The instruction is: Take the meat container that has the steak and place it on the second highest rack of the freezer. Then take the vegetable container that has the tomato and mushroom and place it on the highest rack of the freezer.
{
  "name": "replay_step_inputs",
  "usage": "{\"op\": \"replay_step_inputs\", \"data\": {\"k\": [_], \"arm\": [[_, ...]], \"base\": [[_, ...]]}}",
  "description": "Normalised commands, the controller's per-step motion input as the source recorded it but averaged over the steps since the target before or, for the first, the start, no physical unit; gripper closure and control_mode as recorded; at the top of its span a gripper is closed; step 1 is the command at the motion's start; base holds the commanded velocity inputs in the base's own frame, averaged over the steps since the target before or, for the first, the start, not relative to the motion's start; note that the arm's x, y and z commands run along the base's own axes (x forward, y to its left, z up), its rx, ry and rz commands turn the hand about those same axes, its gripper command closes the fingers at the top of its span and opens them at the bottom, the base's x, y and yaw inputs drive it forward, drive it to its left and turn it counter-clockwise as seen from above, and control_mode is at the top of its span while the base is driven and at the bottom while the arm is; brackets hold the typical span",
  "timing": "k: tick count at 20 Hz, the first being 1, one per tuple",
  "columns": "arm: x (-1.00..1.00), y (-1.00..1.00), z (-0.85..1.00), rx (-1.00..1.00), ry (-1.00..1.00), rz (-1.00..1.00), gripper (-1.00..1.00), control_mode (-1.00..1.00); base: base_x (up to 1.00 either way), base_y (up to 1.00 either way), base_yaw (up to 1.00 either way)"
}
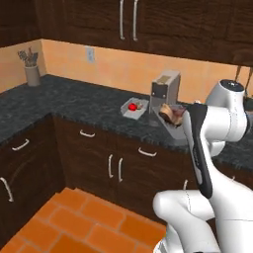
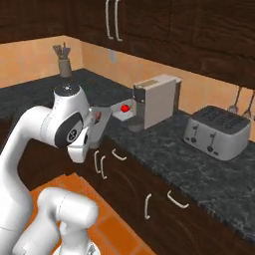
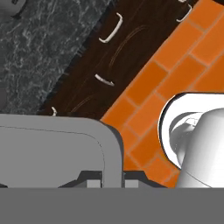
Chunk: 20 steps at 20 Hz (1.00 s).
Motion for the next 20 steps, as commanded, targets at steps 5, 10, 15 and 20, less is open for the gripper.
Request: {"op": "replay_step_inputs", "data": {"k": [5,10,15,20], "arm": [[0.0,0.0,0.0,0.0,0.0,0.0,1.0,1.0],[0.0,0.0,0.0,0.0,0.0,0.0,1.0,1.0],[0.0,0.0,0.0,0.0,0.0,0.0,1.0,1.0],[0.0,0.0,0.0,0.0,0.0,0.0,1.0,1.0]], "base": [[-0.09,0.0,0.8],[-0.04,0.0,0.84],[0.0,0.0,0.94],[-0.01,0.0,1.0]]}}
